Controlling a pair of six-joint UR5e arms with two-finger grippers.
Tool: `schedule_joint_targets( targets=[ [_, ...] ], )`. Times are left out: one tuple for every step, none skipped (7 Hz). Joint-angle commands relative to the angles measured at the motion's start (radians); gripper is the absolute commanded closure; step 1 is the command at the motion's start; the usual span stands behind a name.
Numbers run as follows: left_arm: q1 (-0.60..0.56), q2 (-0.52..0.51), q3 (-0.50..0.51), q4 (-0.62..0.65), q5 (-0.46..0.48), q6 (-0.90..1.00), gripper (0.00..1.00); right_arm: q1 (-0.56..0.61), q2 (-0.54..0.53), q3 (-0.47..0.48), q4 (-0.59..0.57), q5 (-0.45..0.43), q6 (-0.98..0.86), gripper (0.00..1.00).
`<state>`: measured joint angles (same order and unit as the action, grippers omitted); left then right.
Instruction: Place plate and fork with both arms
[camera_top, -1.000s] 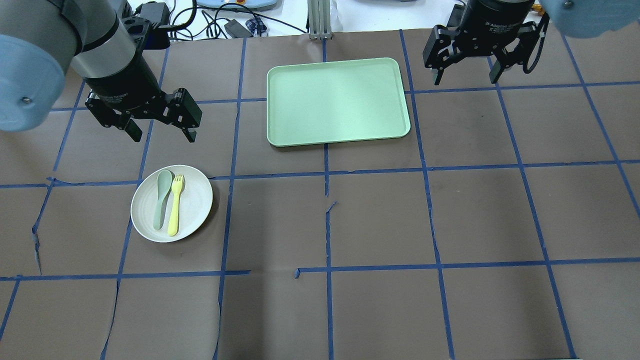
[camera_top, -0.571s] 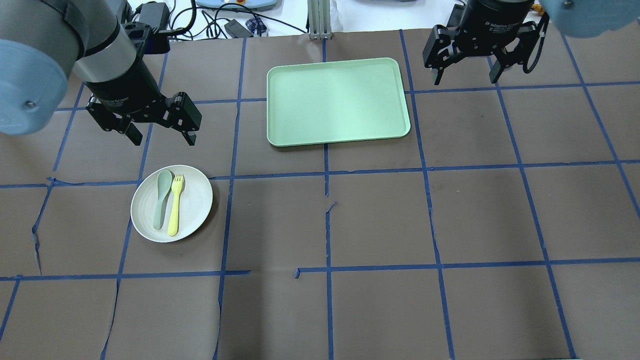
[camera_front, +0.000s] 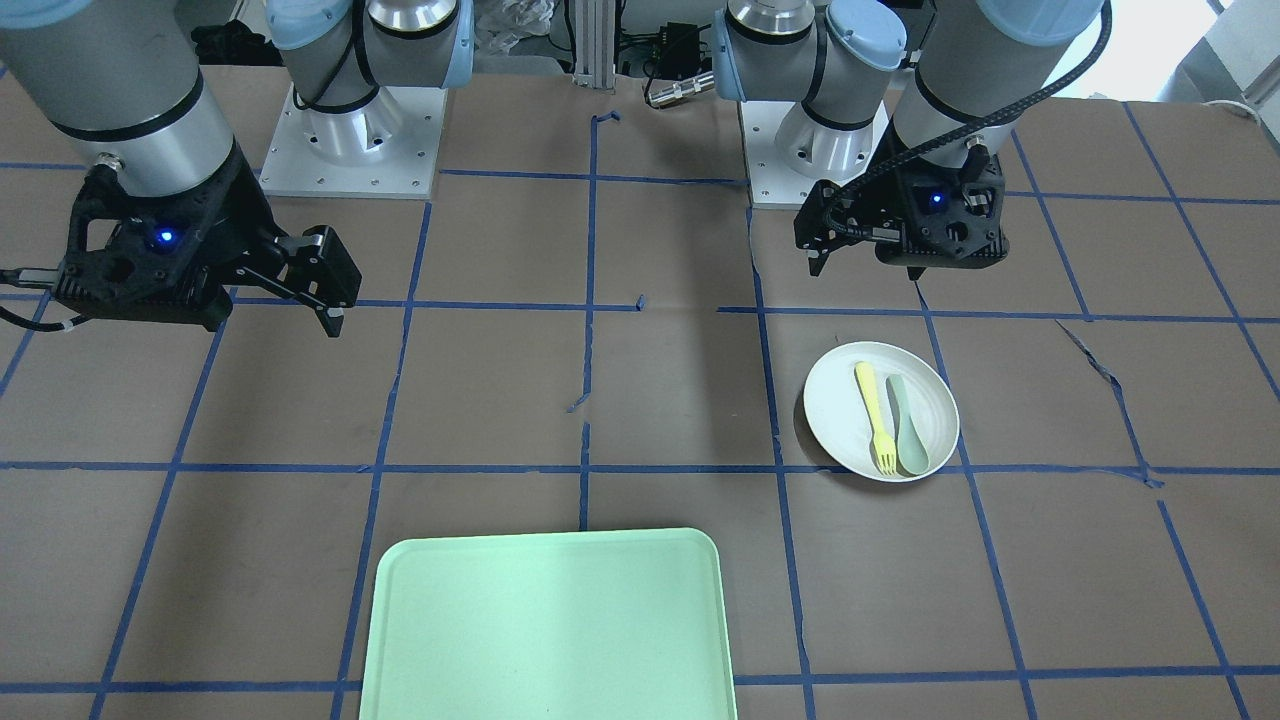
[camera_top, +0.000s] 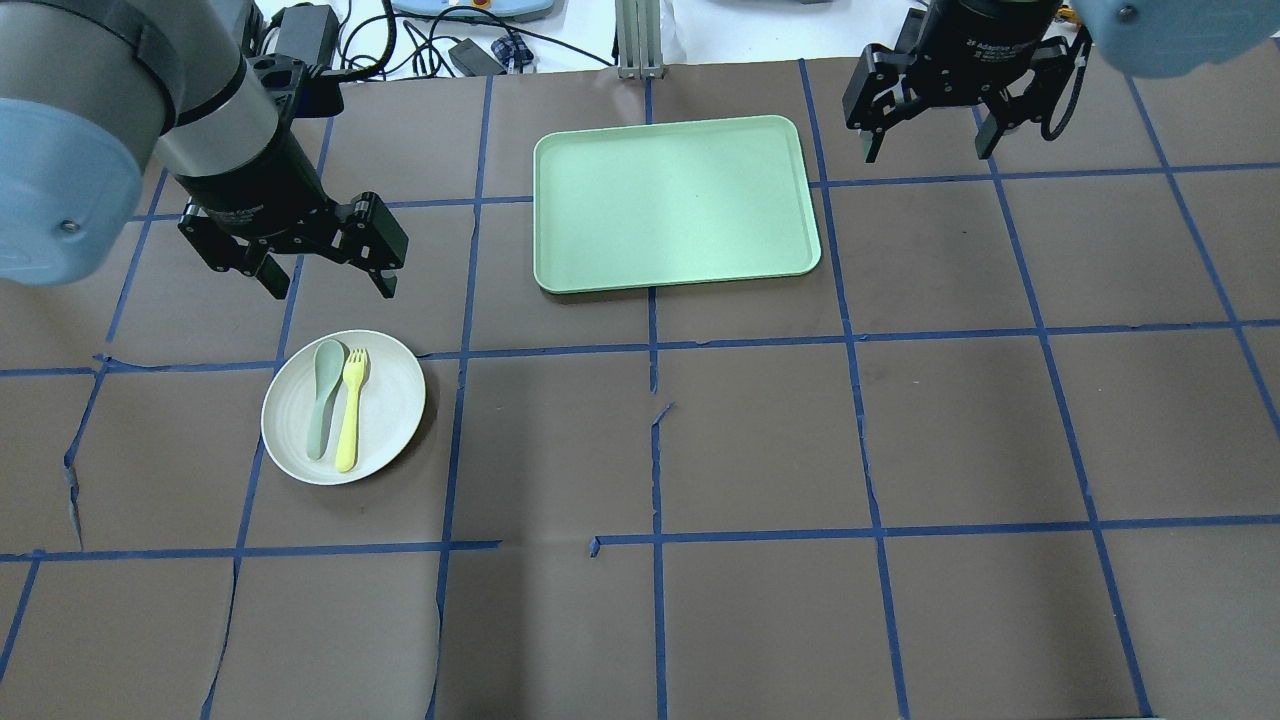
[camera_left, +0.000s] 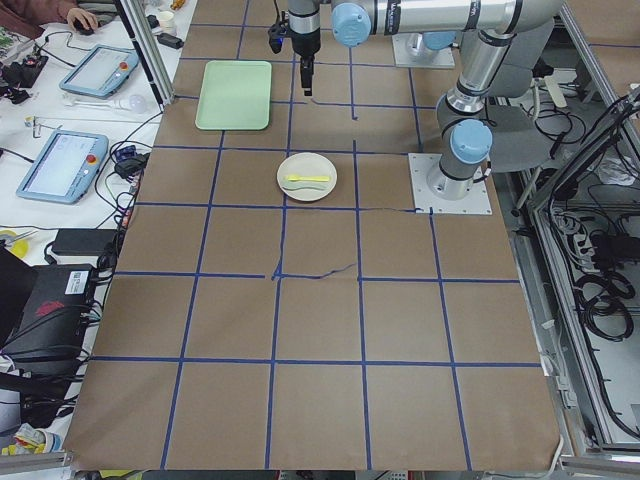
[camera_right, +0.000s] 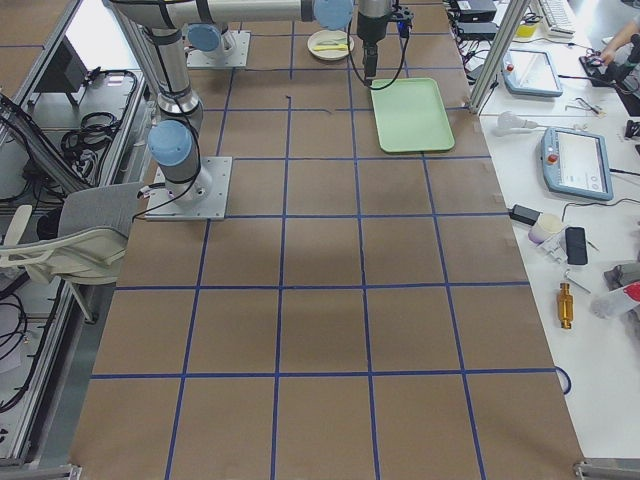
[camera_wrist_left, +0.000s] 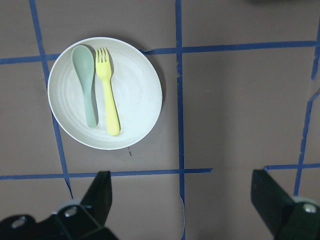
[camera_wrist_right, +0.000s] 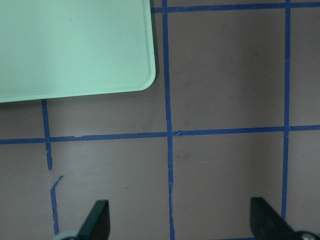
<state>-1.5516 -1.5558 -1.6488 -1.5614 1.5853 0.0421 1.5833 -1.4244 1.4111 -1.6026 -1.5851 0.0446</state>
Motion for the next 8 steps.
schedule_joint_targets(
  targets=[
    [0.007,-0.012,0.007,0.003,0.013,0.007,0.00,0.001,0.007,0.000,-0.017,0.002,0.000,0.00],
    [0.002,-0.004,0.006,0.004,0.010,0.001,0.00,0.001,0.007,0.002,-0.019,0.002,0.000,0.00],
    [0.002,0.002,0.001,0.004,0.005,0.001,0.00,0.001,0.007,0.002,-0.022,0.001,0.001,0.00],
    [0.027,-0.016,0.007,0.006,0.013,0.016,0.00,0.001,0.007,0.006,-0.022,0.001,0.003,0.00],
    [0.054,-0.017,0.017,0.006,-0.002,0.015,0.00,0.001,0.005,0.008,-0.022,0.001,0.003,0.00],
    [0.057,-0.007,0.015,0.006,0.010,0.015,0.00,0.001,0.005,0.008,-0.022,0.001,0.003,0.00],
    [0.058,-0.007,0.014,0.006,-0.002,0.007,0.00,0.001,0.005,0.008,-0.023,0.001,0.003,0.00],
    [0.059,0.000,0.017,0.006,0.002,0.002,0.00,0.001,0.005,0.008,-0.022,0.001,0.003,0.00]
  ],
)
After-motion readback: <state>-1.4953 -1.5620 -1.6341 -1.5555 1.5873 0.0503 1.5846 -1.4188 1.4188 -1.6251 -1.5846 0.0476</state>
